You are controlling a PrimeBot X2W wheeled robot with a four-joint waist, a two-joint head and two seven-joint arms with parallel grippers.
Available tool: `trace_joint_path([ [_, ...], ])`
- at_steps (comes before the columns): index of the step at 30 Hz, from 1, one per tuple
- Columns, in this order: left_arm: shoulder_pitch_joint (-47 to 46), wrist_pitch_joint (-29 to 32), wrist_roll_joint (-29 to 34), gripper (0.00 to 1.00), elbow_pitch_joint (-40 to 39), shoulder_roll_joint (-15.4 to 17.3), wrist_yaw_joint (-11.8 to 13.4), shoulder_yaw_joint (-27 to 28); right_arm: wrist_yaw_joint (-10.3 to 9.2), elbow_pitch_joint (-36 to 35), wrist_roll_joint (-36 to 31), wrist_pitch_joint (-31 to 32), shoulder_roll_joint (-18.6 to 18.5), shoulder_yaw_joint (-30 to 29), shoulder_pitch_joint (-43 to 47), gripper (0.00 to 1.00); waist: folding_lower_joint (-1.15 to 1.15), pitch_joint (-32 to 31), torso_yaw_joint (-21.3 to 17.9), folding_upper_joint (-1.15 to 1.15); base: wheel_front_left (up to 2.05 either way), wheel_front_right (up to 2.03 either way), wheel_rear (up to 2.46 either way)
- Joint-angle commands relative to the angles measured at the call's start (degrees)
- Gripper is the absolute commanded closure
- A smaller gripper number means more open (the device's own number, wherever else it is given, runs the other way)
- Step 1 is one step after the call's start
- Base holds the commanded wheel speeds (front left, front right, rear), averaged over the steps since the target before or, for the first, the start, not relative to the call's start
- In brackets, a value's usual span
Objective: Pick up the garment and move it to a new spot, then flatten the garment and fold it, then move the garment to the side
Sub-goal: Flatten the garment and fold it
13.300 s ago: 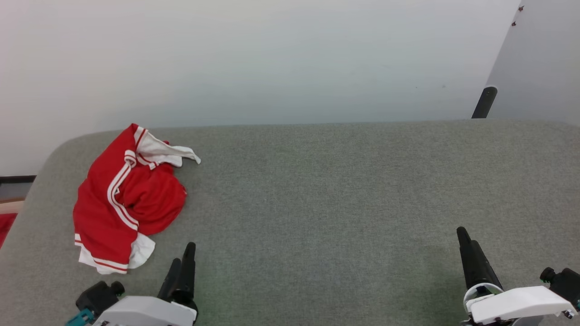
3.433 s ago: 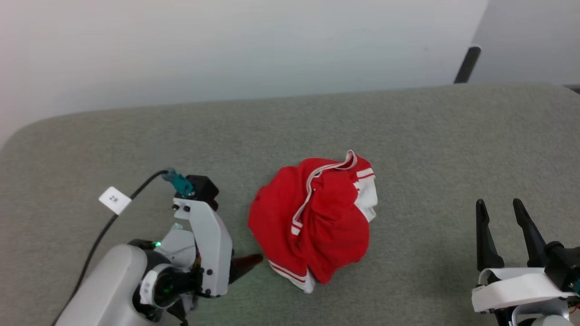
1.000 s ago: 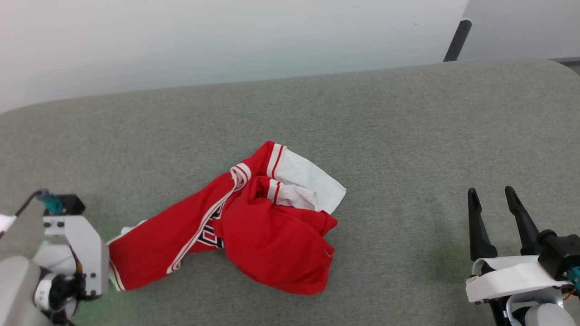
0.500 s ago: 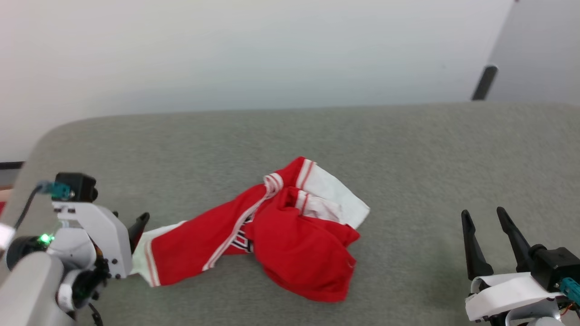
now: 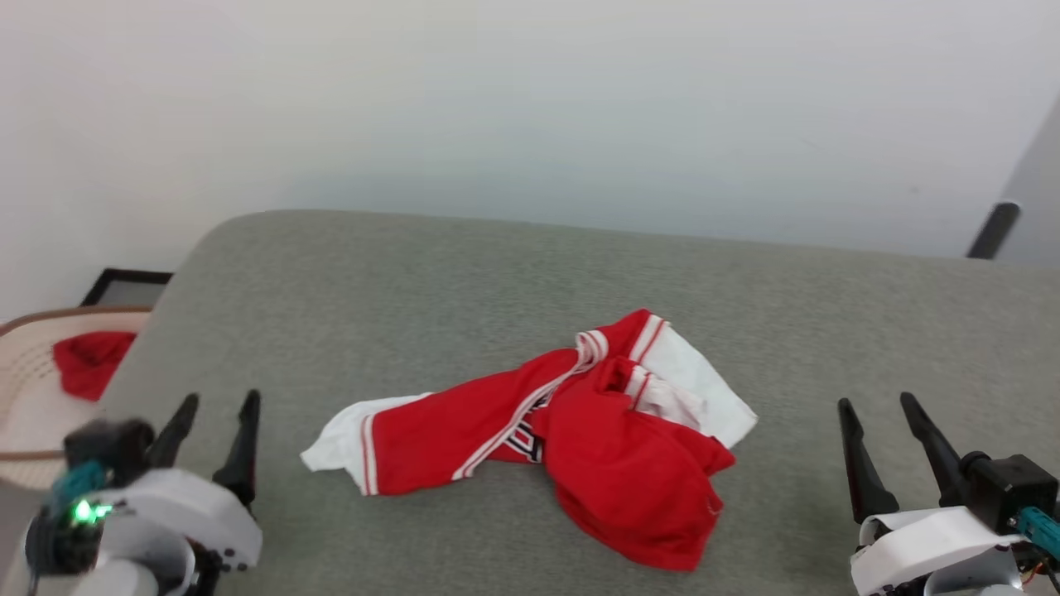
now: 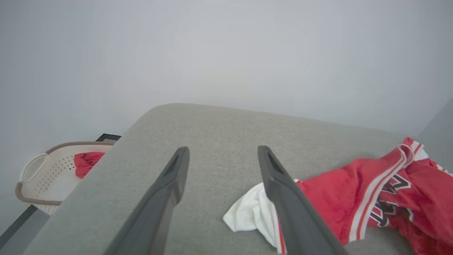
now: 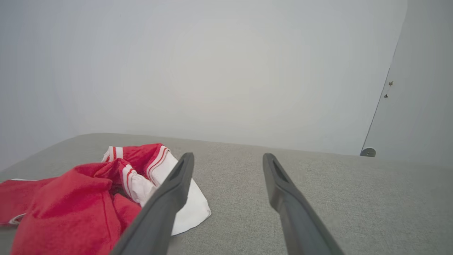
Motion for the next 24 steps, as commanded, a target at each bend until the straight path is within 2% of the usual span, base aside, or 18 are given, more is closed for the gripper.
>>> trace_joint_path([
  [1,1.0,-1.5,0.1,0.0,0.4,-0.4,0.4,0.5,0.0,0.0,0.2,0.5,-0.2,0.3,0.3,0.0,0.0,-0.5,2.0,0.0,0.0,0.0,0.0],
  [6,3.1,-7.0,-0.1,0.0,2.8,-2.5,0.3,1.3,0.0,0.2,0.8,2.4,-1.1,0.8,-0.6,0.0,0.0,-0.4,4.1,0.0,0.0,0.0,0.0],
  [13,1.0,-9.1,0.8,0.0,5.0,-5.0,-1.1,0.5,0.0,0.2,1.9,8.3,-3.3,0.9,-2.6,0.0,0.0,1.4,7.9,0.0,0.0,0.0,0.0],
  [24,-3.6,-10.1,3.1,0.0,6.2,-10.3,-2.9,0.3,0.0,2.9,3.6,26.4,-6.6,0.5,-9.8,0.0,0.0,9.3,12.8,0.0,0.0,0.0,0.0],
])
